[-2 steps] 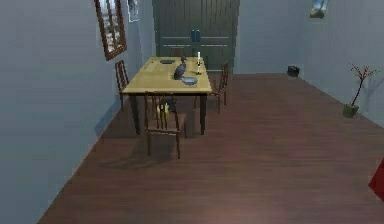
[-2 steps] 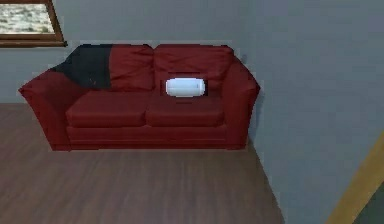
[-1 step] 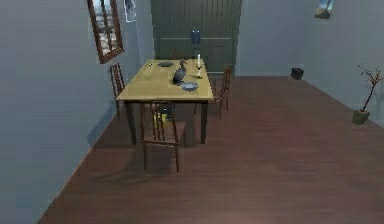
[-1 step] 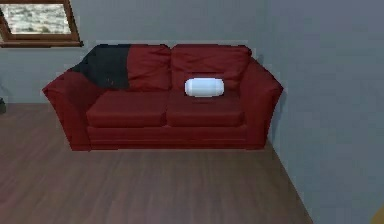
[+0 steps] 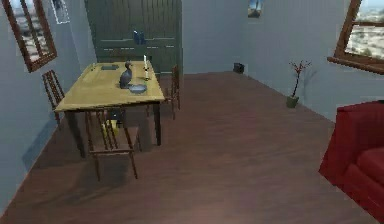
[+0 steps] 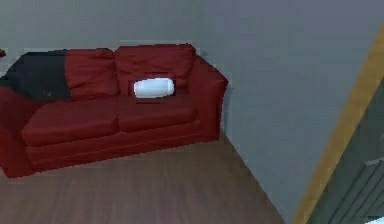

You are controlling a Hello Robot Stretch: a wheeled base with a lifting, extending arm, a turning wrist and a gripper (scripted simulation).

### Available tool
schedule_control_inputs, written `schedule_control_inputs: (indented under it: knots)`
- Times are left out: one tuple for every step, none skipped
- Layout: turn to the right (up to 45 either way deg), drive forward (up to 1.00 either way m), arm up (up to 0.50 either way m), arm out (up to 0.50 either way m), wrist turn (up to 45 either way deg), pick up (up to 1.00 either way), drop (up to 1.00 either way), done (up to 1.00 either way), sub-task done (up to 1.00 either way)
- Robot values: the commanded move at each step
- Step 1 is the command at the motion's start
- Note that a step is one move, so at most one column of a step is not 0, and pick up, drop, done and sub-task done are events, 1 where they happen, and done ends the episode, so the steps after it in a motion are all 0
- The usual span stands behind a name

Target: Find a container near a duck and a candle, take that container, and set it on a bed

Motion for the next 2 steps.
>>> schedule_control_inputs:
  knots:
    - [0.0, 1.00, 0.00, 0.00, 0.0, 0.00, 0.00, 0.00, 0.00]
    - [0.0, 0.10, 0.00, 0.00, 0.0, 0.00, 0.00, 0.00, 0.00]
